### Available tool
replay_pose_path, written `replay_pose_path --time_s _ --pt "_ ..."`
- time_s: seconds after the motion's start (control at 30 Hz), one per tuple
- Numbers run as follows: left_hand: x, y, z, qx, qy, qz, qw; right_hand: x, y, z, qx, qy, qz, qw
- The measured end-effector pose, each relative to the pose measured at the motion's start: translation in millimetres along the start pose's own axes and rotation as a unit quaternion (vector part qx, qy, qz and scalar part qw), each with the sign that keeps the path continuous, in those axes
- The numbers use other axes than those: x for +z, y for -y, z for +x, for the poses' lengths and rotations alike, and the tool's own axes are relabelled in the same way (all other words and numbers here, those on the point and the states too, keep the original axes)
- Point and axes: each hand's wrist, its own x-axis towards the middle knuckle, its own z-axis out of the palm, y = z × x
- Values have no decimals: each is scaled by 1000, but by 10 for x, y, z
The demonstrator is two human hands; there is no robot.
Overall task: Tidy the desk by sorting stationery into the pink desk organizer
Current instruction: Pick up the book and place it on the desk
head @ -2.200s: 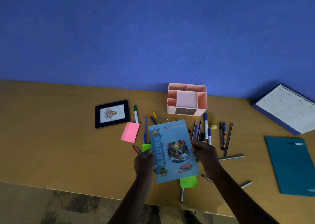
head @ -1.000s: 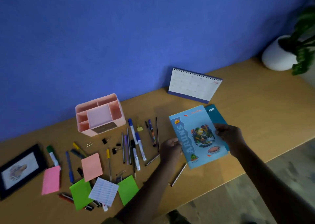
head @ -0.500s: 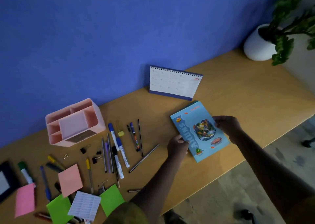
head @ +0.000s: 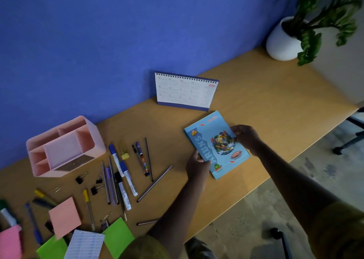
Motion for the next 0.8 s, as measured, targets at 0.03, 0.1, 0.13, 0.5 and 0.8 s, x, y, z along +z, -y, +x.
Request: replay_pose_path --time_s 0.03,0.1,0.13,0.5,0.8 --pt "5 4 -3 4 1 7 1000 -10 1 -8 -2 4 -12 1000" --pt "12 13 -21 5 5 14 1000 -24 10 -23 -5 9 -30 999" --pt "15 20 -32 4 7 13 1000 -28 17 -28 -8 10 -39 999" --pt "26 67 -35 3 14 17 1000 -21 38 -94 -23 13 -79 997" --pt "-41 81 -38 -15 30 -4 999 -17 0 -212 -75 14 -199 977"
